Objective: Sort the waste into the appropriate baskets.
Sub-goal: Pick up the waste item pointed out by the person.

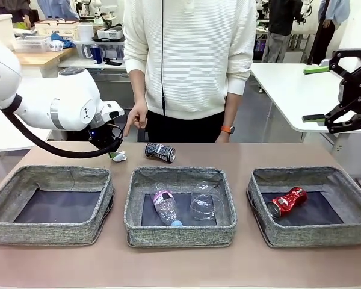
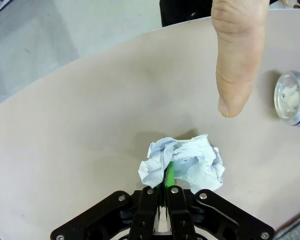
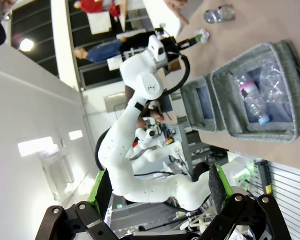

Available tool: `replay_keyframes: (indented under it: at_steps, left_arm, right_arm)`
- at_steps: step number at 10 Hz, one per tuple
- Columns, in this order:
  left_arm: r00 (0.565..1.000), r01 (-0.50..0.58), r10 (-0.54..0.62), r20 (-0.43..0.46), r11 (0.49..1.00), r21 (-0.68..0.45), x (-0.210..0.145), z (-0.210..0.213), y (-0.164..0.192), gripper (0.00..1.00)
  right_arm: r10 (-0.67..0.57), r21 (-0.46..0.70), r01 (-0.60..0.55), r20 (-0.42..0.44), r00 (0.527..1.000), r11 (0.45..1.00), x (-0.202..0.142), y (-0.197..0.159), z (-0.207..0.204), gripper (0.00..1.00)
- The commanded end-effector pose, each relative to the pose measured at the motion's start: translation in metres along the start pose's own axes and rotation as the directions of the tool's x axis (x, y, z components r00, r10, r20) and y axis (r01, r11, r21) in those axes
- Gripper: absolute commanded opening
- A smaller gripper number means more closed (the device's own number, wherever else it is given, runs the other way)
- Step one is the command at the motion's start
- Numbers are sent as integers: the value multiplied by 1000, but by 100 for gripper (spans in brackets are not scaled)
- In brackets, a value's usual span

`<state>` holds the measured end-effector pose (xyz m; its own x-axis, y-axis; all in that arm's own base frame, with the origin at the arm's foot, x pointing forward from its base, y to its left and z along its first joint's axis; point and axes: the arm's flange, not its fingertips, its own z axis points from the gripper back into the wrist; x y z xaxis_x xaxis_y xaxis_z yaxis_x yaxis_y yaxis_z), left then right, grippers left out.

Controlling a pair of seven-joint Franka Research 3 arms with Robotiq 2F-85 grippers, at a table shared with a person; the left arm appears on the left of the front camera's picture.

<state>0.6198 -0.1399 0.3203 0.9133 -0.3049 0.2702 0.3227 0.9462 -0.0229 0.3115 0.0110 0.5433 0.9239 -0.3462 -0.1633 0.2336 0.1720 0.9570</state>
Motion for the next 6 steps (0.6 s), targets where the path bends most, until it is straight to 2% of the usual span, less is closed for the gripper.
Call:
replay_keyframes:
  at_steps: [1,4,5,6]
  left_arm:
    - [1000,-11,12,-13,999,32,-5,1,-1,0]
    - [998,-51,50,39,998,30,-7,26,4,0]
    - [994,-95,93,53,995,43,-11,47,4,0]
    - [982,-187,185,41,980,69,-19,80,3,0]
  right_arm:
    - [5,25,-5,-3,1000,1000,0,3,0,100]
    - [5,25,-5,-3,1000,1000,0,3,0,100]
    - [5,25,-5,-3,1000,1000,0,3,0,100]
    - [5,25,-5,-3,1000,1000,0,3,0,100]
